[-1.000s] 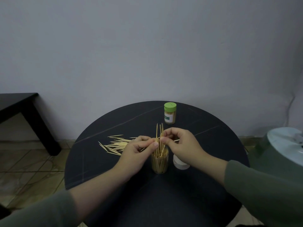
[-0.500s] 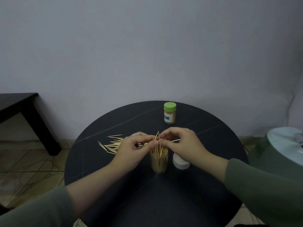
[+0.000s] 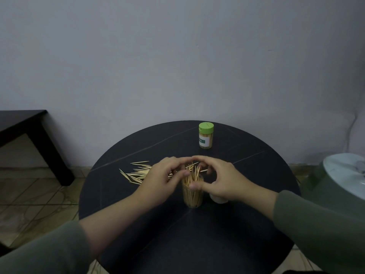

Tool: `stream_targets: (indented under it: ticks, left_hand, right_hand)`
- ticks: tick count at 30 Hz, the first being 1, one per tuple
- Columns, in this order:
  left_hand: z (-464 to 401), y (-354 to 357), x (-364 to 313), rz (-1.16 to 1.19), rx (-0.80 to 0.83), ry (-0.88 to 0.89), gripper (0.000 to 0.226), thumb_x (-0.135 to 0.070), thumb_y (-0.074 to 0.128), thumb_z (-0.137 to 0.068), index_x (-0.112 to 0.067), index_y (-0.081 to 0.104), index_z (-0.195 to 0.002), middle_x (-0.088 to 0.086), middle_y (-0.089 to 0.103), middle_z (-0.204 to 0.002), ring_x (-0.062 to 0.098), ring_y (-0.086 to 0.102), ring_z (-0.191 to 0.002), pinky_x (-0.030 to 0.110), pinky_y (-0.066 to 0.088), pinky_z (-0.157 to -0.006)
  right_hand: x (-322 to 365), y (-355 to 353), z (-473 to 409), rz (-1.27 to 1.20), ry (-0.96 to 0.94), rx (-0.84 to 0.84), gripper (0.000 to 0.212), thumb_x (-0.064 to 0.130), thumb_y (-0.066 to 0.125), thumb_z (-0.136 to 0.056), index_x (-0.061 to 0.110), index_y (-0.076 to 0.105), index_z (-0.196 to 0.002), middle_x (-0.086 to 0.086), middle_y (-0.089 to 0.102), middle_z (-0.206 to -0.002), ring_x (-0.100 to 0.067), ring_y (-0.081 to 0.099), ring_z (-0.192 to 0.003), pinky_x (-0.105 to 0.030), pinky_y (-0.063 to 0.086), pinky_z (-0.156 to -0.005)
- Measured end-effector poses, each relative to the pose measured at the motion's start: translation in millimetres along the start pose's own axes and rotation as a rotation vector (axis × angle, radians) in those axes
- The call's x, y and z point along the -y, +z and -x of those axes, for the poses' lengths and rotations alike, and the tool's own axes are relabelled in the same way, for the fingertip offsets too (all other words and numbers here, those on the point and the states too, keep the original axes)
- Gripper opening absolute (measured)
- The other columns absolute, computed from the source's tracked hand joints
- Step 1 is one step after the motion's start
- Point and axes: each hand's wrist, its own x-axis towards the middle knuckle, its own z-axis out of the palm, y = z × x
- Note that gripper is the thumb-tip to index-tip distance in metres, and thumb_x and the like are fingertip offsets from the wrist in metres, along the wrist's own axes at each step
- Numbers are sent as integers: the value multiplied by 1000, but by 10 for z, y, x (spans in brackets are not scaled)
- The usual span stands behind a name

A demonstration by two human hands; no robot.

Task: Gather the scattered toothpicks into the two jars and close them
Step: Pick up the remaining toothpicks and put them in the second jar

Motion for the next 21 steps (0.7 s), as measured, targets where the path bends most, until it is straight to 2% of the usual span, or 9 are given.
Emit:
stream_targets:
  ticks: [1, 3, 6, 8, 12, 14, 16, 18, 21]
  left_hand:
    - [-3, 0, -8, 2, -10, 18, 35, -21, 57, -94, -37, 56, -126, -19, 54, -85, 9, 56, -86, 27, 48, -76]
    - [-11, -4, -43, 38, -58, 9, 31, -20, 53, -96, -38, 55, -121, -17, 55, -86, 10, 58, -86, 27, 50, -74]
    - [-24, -17, -121, 126, -127, -33, 25, -16, 56, -95, -37, 54, -109, -16, 55, -86, 9, 59, -84, 19, 48, -69]
    - [-31, -32, -144, 133, -141, -29, 19, -17, 59, -94, -33, 55, -104, -14, 56, -85, 9, 58, -81, 17, 47, -67]
    - [-35, -59, -78, -144, -62, 109, 14, -35, 57, -91, -30, 63, -102, -12, 59, -98, 7, 54, -97, 18, 45, -81]
    - [-22, -55, -32, -226, -64, 142, 27, -42, 54, -91, -29, 64, -113, -12, 55, -115, 7, 47, -112, 17, 39, -92]
    - [-4, -72, -53, -181, -11, 96, 41, -49, 49, -92, -32, 54, -129, -15, 49, -130, 4, 39, -125, 21, 37, -100]
    - [16, -72, -84, -165, 104, 82, 50, -54, 46, -92, -36, 44, -138, -21, 49, -127, -3, 37, -124, 27, 40, -100]
    - [3, -60, -95, -333, 124, 216, 43, -48, 49, -92, -31, 53, -131, -18, 60, -118, 4, 46, -115, 33, 43, -93]
  right_hand:
    - [23, -7, 11, 56, 8, 36, 100, 84, 55, -52, 40, 40, -140, 30, 48, -101, 4, 47, -97, -40, 35, -106]
    - [46, 13, 10, 127, 14, 69, 88, 80, 61, -55, 41, 47, -133, 31, 47, -95, 6, 42, -96, -33, 30, -106]
    - [27, 60, -24, 107, 9, 47, 59, 77, 65, -62, 41, 63, -109, 25, 61, -96, 5, 49, -99, -35, 30, -104]
    - [12, 67, -48, 78, 13, 47, 50, 75, 66, -63, 41, 64, -100, 22, 64, -97, 4, 52, -101, -35, 30, -104]
    - [2, 65, -71, 78, 7, 39, 41, 75, 66, -62, 42, 61, -87, 21, 63, -89, 4, 53, -97, -33, 29, -102]
    - [-4, 68, -78, 77, 5, 34, 45, 76, 65, -61, 40, 63, -89, 20, 64, -90, 3, 53, -97, -34, 29, -103]
    - [-6, 68, -85, 72, 5, 28, 46, 73, 67, -62, 37, 65, -91, 18, 65, -90, 2, 54, -96, -34, 30, -102]
    - [-10, 62, -91, 77, 8, 30, 39, 66, 69, -67, 38, 64, -92, 17, 64, -91, 0, 54, -96, -35, 31, -103]
    - [-18, 58, -91, 84, 24, 56, 39, 60, 71, -71, 38, 60, -103, 18, 62, -98, -3, 53, -102, -35, 32, -106]
